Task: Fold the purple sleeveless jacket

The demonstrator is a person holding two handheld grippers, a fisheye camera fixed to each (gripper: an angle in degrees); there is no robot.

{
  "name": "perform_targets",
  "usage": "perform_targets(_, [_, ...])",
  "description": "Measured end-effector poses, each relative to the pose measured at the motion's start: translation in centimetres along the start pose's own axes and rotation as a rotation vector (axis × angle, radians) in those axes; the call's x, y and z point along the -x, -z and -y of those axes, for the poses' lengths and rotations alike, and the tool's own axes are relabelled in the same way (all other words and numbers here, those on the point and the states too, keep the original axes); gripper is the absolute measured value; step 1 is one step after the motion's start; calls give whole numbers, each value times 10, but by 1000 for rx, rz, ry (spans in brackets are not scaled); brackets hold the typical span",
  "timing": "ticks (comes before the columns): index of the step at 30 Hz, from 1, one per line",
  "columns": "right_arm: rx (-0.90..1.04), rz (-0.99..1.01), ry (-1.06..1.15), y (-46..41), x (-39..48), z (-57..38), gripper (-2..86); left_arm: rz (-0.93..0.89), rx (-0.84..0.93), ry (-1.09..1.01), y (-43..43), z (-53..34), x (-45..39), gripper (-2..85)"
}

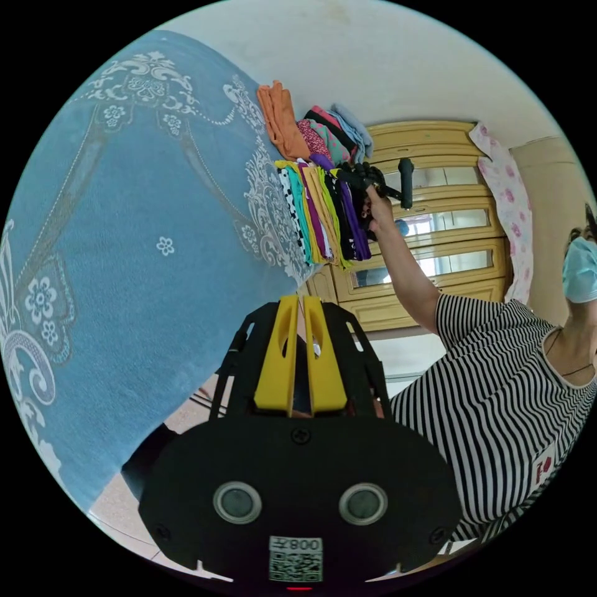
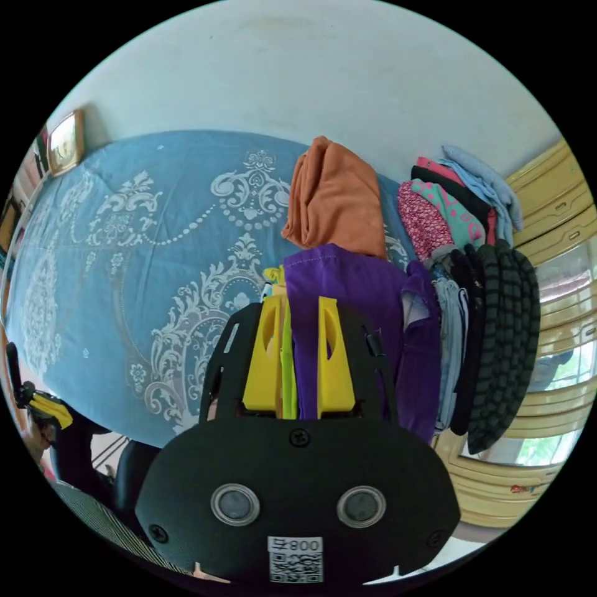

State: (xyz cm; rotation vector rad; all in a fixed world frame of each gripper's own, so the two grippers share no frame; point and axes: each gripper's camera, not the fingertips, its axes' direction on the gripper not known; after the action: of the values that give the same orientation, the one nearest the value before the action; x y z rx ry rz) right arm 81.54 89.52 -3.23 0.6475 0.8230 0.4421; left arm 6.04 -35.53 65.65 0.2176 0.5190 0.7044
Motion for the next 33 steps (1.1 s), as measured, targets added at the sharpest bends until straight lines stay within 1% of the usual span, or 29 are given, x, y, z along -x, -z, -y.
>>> perform_targets(3, [-9,-27,-27,5,3,-15,31,-1,5,-34,16,0,-43,15])
perform_targets(7, [-33,50,-104,15,-5,-39,9,-8,2,-70,37,0,-93,13])
perform_targets(13, [-180,149,-161,73,-10,-105,3,-31,-19,-74,77,-17,-164,12])
perform_targets(16, [-242,257,-185,97,-11,-144,2,-43,-19,-61,97,-30,-195,13])
perform_targets(18, [-293,405,-203,112,-10,-173,2,-48,-37,-56,117,-42,-221,15])
perform_targets(21, [-307,546,-141,125,12,-198,2,-66,-75,-50,146,-55,-254,17])
perform_targets(25, [-312,634,-52,138,56,-218,2,-87,-135,-48,186,-69,-290,24])
perform_targets(28, [-304,704,-10,142,91,-230,2,-109,-205,-31,223,-80,-314,30])
perform_targets(30, [-308,815,22,146,113,-239,1,-134,-258,-30,254,-90,-333,36])
perform_targets(33, [-305,910,95,156,145,-247,1,-183,-323,-11,293,-102,-351,44])
